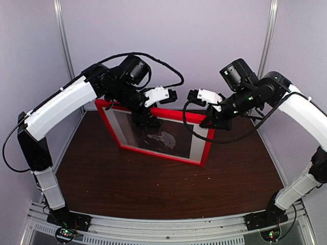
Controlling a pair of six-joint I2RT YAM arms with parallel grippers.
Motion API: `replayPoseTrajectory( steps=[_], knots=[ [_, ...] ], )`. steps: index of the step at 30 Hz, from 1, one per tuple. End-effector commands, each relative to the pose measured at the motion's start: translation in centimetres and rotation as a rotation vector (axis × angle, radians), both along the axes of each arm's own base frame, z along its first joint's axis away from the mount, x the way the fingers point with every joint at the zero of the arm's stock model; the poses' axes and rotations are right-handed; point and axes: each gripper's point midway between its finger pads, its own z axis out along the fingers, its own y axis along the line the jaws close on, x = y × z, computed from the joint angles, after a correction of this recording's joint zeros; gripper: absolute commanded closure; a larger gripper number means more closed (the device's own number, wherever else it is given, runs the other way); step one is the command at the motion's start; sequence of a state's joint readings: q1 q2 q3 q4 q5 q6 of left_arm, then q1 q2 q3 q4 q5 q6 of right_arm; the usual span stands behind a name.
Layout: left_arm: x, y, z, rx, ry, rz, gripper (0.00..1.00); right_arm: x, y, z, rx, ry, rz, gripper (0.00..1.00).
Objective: Put the photo into the frame
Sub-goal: Pass from the left arm to the right
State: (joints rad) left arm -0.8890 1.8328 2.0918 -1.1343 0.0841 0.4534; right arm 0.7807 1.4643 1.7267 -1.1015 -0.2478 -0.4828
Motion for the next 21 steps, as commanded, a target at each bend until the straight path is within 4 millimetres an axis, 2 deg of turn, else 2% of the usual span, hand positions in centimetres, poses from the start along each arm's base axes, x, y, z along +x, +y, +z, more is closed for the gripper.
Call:
replayPoseTrajectory(
  steps=[1, 2, 5, 9, 14, 18, 21],
  knots=[
    [3.7, 2.9, 8.6, -0.220, -0.259, 0.265, 0.09, 1.9, -2.0, 2.2, 0.078, -0.003, -0.211, 1.00],
    [4.2, 3.7, 9.8, -0.257, -0.300, 0.318, 0.04, 2.3, -2.3, 2.5, 0.091, 0.006, -0.245, 1.00],
    [4.9, 6.4, 12.5, -0.353, -0.374, 0.443, 0.02, 3.7, -3.4, 3.3, 0.141, 0.024, -0.356, 1.00],
    [5.0, 9.4, 13.3, -0.411, -0.383, 0.568, 0.02, 5.8, -5.0, 4.5, 0.264, 0.105, -0.521, 1.00],
    [4.8, 10.6, 10.9, -0.411, -0.336, 0.637, 0.02, 8.4, -7.0, 4.1, 0.424, 0.244, -0.714, 1.00],
    [4.9, 10.8, 7.4, -0.397, -0.285, 0.682, 0.02, 9.9, -8.0, 3.1, 0.564, 0.340, -0.823, 1.00],
    [4.9, 10.6, 4.6, -0.393, -0.221, 0.715, 0.02, 10.3, -8.5, 1.5, 0.641, 0.399, -0.890, 1.00]
  ],
)
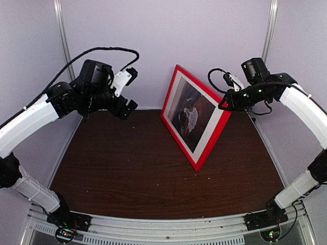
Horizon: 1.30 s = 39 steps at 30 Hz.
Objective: Put the photo into the frame
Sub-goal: Pass from the left arm to the right, then turn over the photo frame, then place the photo frame at the center of the board.
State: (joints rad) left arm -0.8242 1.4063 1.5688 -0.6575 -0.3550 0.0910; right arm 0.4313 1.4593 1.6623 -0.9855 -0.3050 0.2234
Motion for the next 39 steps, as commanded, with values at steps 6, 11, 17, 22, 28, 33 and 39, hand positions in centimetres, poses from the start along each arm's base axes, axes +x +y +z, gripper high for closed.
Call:
replayPoseTrajectory(
  steps=[6, 11, 17, 22, 28, 33, 39],
  knots=[
    [0.3, -1.1, -7.2, -0.149, 0.168, 0.089, 0.02, 1.0, 0.2, -1.8, 0.351, 0.059, -0.225, 1.00],
    [0.0, -1.8, -10.5, -0.162, 0.246, 0.090, 0.02, -0.5, -0.1, -4.7, 0.451, 0.112, -0.294, 0.90],
    [-0.2, -2.2, -12.8, -0.177, 0.287, 0.088, 0.02, -2.8, -0.5, -8.2, 0.556, 0.163, -0.341, 0.80],
    [-0.4, -2.2, -14.5, -0.165, 0.319, 0.096, 0.02, -4.5, -0.7, -12.1, 0.576, 0.225, -0.376, 0.72],
    [-0.6, -2.0, -15.4, -0.153, 0.333, 0.099, 0.02, -6.3, -1.7, -15.5, 0.577, 0.265, -0.432, 0.66],
    [-0.7, -2.0, -16.0, -0.145, 0.341, 0.101, 0.02, -7.2, -2.5, -17.7, 0.552, 0.287, -0.465, 0.64],
    [-0.8, -1.8, -16.5, -0.137, 0.350, 0.106, 0.03, -8.0, -3.5, -19.8, 0.481, 0.303, -0.490, 0.59]
  ],
)
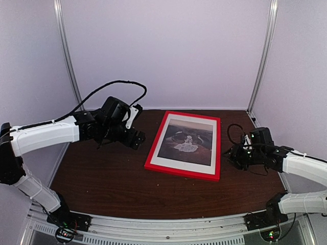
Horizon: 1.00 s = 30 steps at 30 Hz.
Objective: Put the photo into the frame
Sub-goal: Place the photo frame at the center of the board, then position the photo frame at the center of the board.
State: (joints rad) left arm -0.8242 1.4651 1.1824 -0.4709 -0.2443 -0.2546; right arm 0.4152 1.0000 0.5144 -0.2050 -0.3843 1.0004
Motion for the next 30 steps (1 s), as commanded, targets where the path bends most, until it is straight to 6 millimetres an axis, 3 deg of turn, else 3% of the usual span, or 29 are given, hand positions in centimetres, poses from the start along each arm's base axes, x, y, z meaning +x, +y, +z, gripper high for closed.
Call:
replayPoseTrajectory(
  steps=[1, 7, 13, 23, 30],
  knots=[
    [0.2, -0.2, -0.7, -0.021, 0.006, 0.008, 0.02, 0.0, -1.1, -0.6, -0.073, -0.018, -0.021, 0.59],
    [-0.2, -1.4, -2.2, -0.023, 0.076, -0.031, 0.02, 1.0, -2.0, -0.3, -0.268, -0.017, 0.050, 0.47],
    [0.8, -2.9, -5.2, -0.058, 0.232, -0.042, 0.02, 4.1, -1.4, -1.4, -0.393, -0.010, 0.113, 0.35],
    [2.8, -4.3, -8.1, -0.075, 0.325, -0.049, 0.02, 10.3, -1.3, -4.2, -0.609, 0.036, 0.176, 0.37],
    [2.8, -3.9, -9.0, -0.048, 0.329, -0.040, 0.02, 12.5, -2.3, -6.4, -0.705, 0.073, 0.186, 0.39]
  ],
)
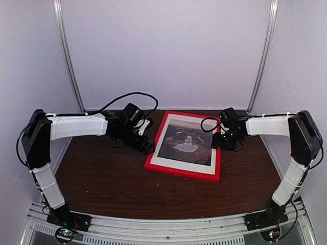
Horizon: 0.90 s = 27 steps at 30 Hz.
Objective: Put the photo into the frame
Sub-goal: Position the photo frame at the center of the board.
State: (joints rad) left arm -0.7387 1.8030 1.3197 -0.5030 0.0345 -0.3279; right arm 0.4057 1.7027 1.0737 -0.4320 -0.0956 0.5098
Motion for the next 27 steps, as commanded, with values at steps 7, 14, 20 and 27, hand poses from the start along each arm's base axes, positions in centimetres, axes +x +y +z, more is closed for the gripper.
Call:
replayPoseTrajectory(
  steps=[7, 14, 20, 27],
  knots=[
    [0.7, -0.2, -0.2, 0.001, -0.012, 0.001, 0.02, 2.4, -2.6, -2.5, -0.122, 0.022, -0.006, 0.43],
    [0.5, 0.3, -0.6, 0.023, -0.012, 0.002, 0.02, 3.3, -2.1, -3.7, -0.076, 0.032, 0.042, 0.57],
    [-0.1, 0.8, -1.1, 0.035, 0.004, 0.005, 0.03, 3.1, -1.8, -4.0, -0.042, 0.036, 0.103, 0.76],
    [-0.2, 3.1, -1.5, 0.072, -0.033, 0.082, 0.02, 2.3, 0.1, -3.6, 0.007, 0.033, 0.259, 0.96]
  ],
)
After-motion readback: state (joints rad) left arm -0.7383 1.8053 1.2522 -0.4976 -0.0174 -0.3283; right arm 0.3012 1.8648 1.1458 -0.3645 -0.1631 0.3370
